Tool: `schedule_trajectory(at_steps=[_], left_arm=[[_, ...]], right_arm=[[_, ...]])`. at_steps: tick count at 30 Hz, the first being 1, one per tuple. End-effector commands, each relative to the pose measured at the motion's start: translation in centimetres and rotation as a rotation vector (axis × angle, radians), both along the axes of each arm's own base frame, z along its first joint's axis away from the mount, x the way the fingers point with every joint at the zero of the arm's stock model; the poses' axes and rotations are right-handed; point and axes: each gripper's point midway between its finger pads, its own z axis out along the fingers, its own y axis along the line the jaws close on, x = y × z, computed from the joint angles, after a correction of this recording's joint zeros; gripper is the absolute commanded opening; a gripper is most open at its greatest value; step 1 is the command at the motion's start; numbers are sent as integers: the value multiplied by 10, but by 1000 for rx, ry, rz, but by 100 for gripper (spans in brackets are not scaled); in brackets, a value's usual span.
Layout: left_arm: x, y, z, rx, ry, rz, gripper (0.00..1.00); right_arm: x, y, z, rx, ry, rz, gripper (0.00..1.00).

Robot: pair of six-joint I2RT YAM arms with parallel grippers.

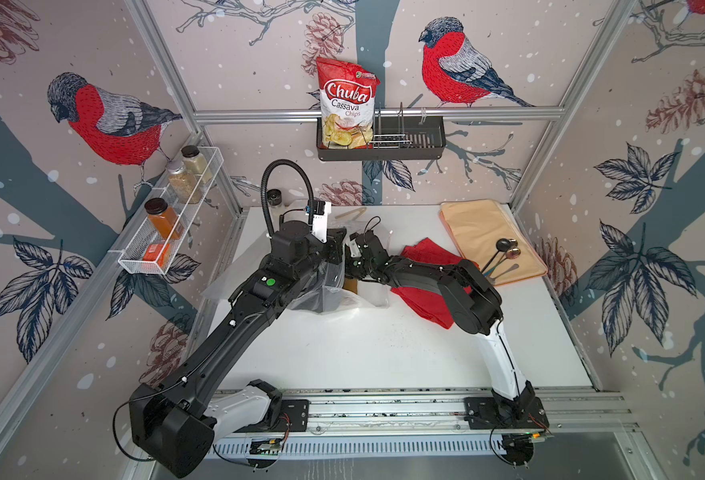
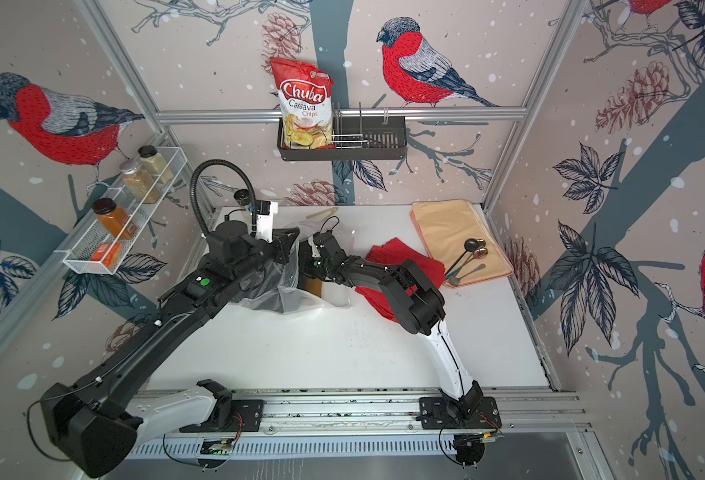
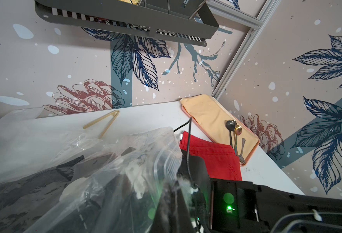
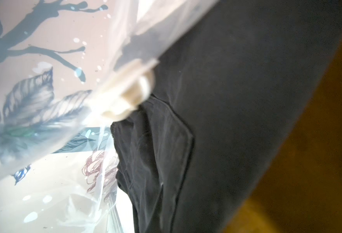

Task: Take the trousers out of the vacuum bag
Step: Take out the trousers from the vacuum bag.

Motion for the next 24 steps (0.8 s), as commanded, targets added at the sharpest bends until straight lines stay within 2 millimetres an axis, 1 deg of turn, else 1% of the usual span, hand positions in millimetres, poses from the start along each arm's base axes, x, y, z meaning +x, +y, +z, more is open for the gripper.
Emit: schedule_trajectory(at_steps=[1,5,9,14,19,24], left_arm=[[6,-1,3,-21,-24,17,0],[8,1,1,-22,-23,31,0],[7,3,5,-26,-32,43,0],[7,5,4,-20,-33,48,0],[8,4,1,-24,-28,46,0],[8,2,-3,-22,-21,38,0]], right_arm=[[3,-1,22,-28,-93,-5,0],[-1,-4,42,-50,-137,-10,0],[-8,-12,59,-72,-174,-6,0],[-10,-26,98,-83,-253,-3,0],[-14,-34,135,-92,-309,11,0],[-19,-41,169,-27,-341,23,0]])
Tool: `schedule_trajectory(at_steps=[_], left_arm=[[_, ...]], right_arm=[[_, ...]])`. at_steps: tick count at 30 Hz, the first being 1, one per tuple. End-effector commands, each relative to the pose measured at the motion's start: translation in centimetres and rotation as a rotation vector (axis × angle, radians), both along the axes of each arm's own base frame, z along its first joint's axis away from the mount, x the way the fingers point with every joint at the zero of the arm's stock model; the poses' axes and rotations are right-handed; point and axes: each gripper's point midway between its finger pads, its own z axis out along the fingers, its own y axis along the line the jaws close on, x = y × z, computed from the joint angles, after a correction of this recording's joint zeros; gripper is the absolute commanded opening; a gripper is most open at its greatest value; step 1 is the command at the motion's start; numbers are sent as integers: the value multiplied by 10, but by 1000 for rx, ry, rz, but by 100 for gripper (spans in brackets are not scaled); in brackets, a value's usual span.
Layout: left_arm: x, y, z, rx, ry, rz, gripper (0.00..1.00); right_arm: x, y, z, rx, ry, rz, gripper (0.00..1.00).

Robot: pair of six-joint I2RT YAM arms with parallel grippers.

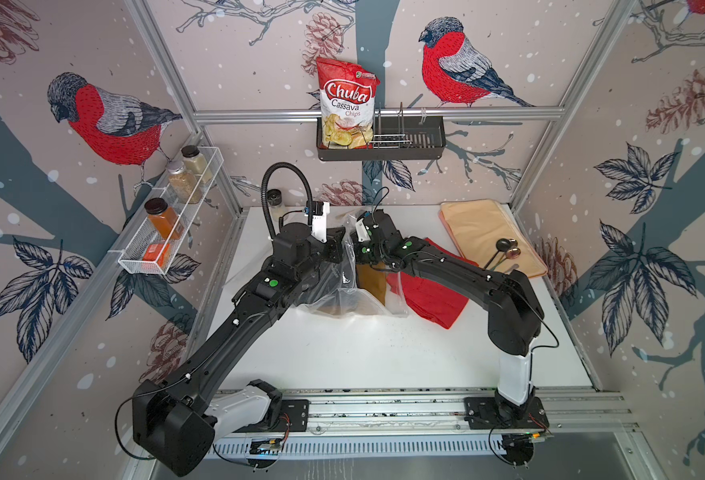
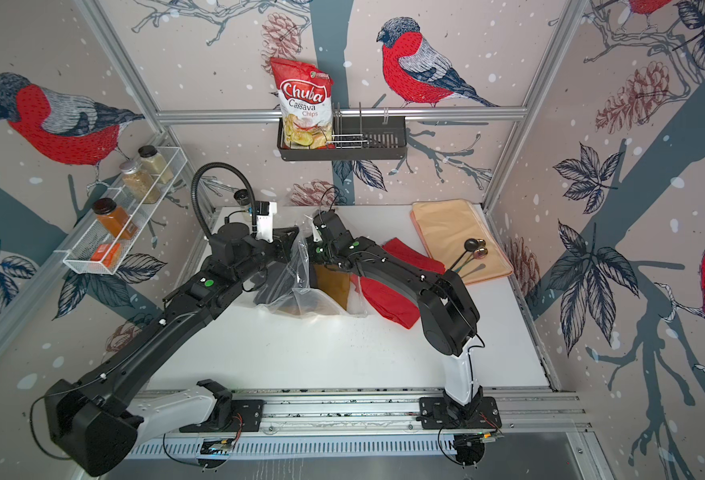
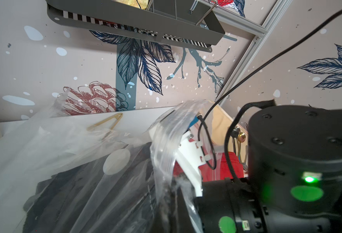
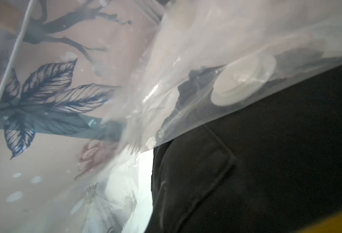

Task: Take the trousers out of the vacuum bag
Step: Take out the trousers from the vacuum bag.

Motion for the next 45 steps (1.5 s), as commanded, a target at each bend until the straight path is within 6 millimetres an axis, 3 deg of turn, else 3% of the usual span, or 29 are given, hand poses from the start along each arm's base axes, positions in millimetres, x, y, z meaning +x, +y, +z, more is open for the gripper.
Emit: schedule_trajectory(at_steps=[1,10,18,22,25,33,36,40,45], left_arm=[[1,-1,0,-2,-9,-4,0],[3,-3,-7,-6,3,-6,0],[6,-4,-11,-6,9,-1,0],[11,-6,-24,3,37,5,0],[15,-8,-31,2,52,5,0],[22,-12,-30,-16,51,3,0],[21,-12,-29,-5,52,5,0],[23,-1,-29,21,44,53,0],[30,9,-45,42,81,89,0]], right_arm=[[1,5,54,119,-117,47,0],[-18,-6,112,305,-139,142,0],[-18,-24,138,254,-206,121,0],[-20,-35,150,225,-232,107,0],[-26,-42,157,215,-245,110,0],[-39,-65,136,139,-251,88,0],[-42,-72,140,126,-269,76,0],[-44,-84,169,123,-319,47,0],[-42,-105,214,126,-381,-2,0]])
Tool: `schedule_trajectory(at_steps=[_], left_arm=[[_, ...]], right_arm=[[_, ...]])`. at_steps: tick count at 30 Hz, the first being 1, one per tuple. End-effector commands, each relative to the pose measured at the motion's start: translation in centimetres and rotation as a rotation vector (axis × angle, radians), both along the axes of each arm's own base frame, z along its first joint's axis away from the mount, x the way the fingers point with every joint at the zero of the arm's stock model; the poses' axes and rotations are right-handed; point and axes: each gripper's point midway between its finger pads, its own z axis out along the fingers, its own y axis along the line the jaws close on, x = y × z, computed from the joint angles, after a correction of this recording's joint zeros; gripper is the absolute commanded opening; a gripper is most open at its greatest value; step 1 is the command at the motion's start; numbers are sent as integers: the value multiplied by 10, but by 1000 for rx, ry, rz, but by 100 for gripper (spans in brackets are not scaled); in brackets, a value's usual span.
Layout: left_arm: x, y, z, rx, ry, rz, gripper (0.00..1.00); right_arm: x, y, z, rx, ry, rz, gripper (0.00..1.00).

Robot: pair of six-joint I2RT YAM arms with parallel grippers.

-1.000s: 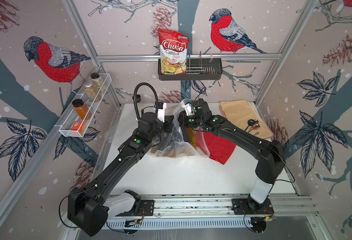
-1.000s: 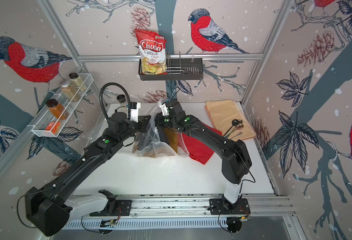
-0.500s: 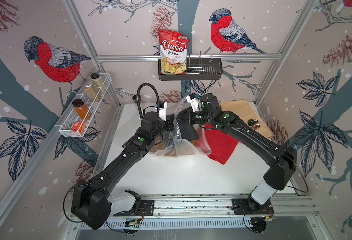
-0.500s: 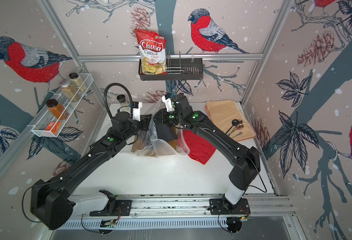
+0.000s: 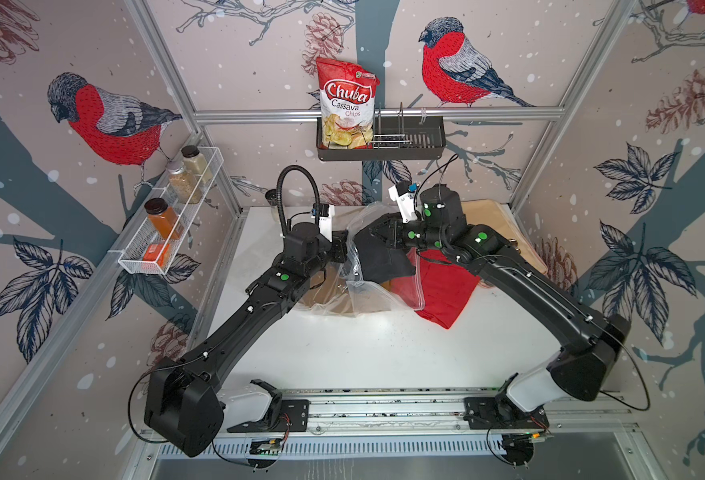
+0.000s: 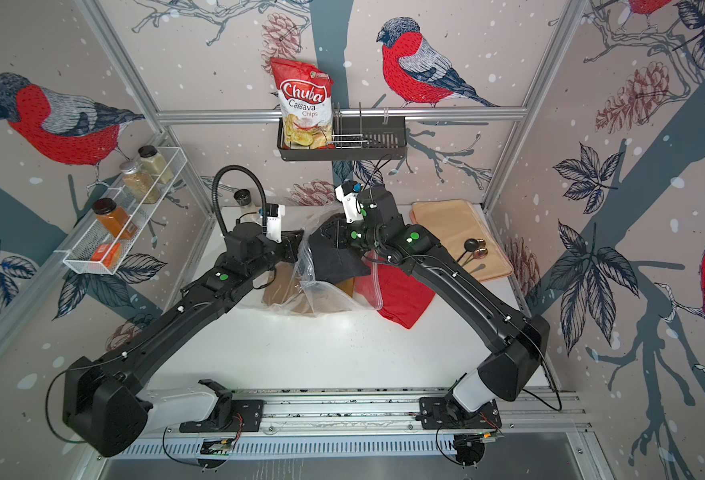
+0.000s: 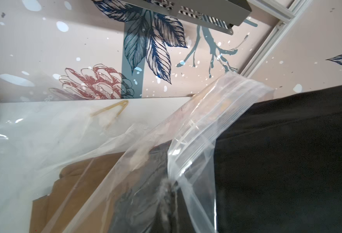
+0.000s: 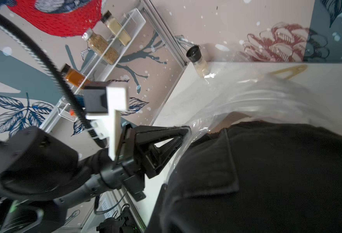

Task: Take the trousers out of the vacuum bag
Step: Take out the trousers from the vacuum bag, then place the trousers at the center of the board.

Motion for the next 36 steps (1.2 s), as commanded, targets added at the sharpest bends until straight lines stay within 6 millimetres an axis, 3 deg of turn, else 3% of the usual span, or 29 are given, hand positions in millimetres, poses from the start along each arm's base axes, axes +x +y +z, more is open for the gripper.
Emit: schedule_trajectory(at_steps=[1,6,14,19,23,27,36], left_arm=[[5,9,-10,29,16,39,0],[13,43,-23,64,60,140,0],[14,115,-8,73,50,326,0],[16,141,-4,50,61,370,0],[16,147,-5,57,69,382,0],[11,150,8,46,40,396,0],[-12,159,63,68,-42,422,0]], right_arm=[[5,-12,52,61,-132,-29,0],[15,-32,82,90,-163,-73,0],[40,-63,122,119,-219,-154,0],[55,-88,150,187,-246,-188,0],[63,-105,168,235,-265,-205,0],[82,-117,153,224,-236,-239,0],[136,-127,66,129,-128,-336,0]])
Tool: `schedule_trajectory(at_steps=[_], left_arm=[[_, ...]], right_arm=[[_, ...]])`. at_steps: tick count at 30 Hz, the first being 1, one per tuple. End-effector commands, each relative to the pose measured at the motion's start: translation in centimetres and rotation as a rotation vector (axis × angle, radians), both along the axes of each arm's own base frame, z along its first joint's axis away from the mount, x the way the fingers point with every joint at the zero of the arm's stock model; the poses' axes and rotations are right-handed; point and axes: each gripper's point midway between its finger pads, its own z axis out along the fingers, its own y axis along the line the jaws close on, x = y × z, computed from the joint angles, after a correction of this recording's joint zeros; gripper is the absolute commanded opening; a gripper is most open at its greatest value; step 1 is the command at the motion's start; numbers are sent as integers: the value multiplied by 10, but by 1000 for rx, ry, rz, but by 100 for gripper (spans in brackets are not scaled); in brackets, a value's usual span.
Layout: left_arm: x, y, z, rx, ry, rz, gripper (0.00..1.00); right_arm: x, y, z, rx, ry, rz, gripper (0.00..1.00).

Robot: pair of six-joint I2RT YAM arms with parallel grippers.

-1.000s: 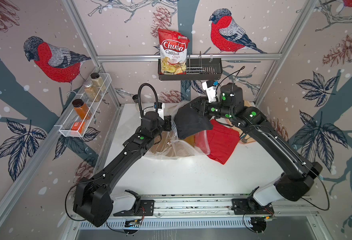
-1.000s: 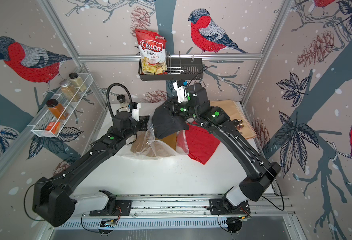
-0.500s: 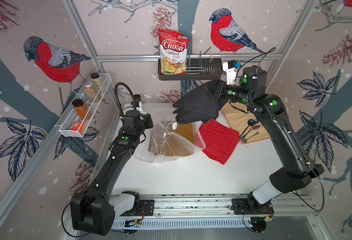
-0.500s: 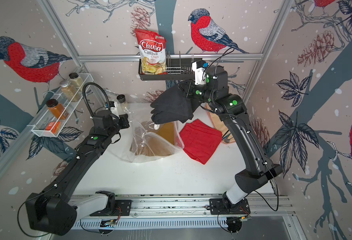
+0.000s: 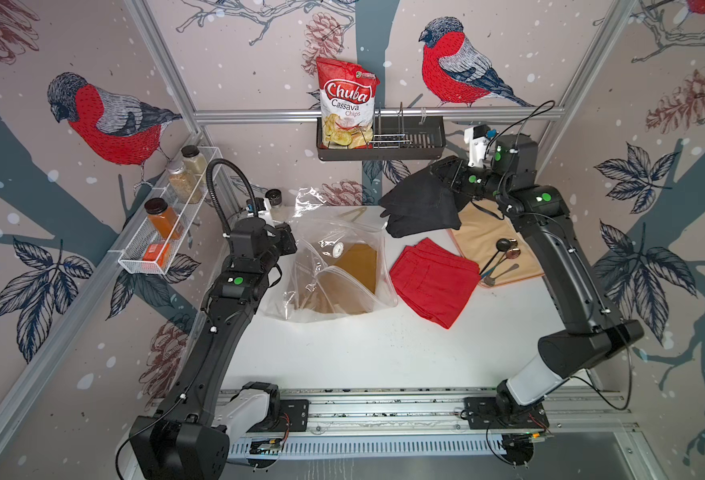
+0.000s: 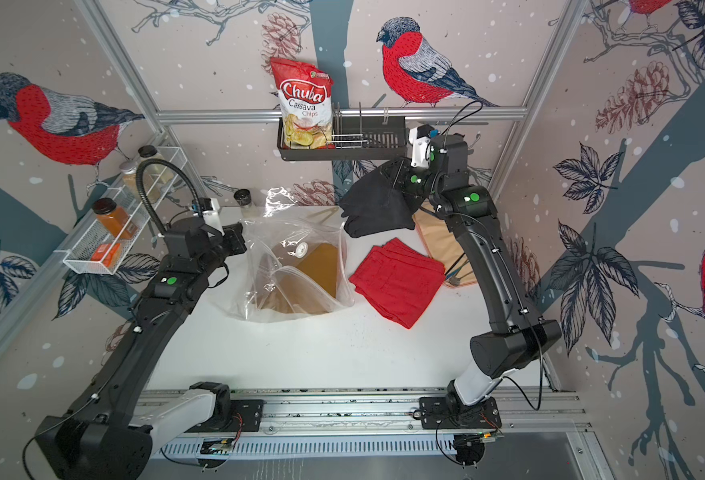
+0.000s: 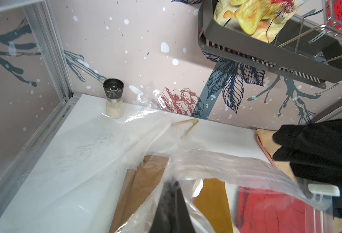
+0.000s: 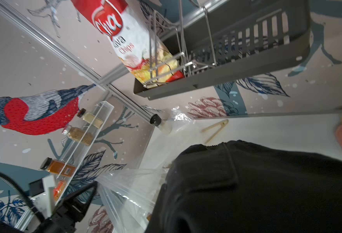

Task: Take the trousers out of the vacuum bag
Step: Place the trousers at the center of the board.

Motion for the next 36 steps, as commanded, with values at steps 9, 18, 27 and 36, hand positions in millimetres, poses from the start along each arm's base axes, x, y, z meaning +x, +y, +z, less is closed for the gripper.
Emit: schedule_trajectory(at_steps=[9,18,27,36], left_arm=[[-21,11,39,41,-71,31,0],[-19,7,32,33,-66,14,0],[-11,-4,25,2,-64,-42,0],[-5,-10,17,-7,-54,-66,0]], right_arm=[[71,8,-49,-2,-55,-40,0],[66,8,-53,-52,-28,-59,0],[-6,-32,-172,32,170,-199,0],[-52,-68,-237,-10,294,-330,0]])
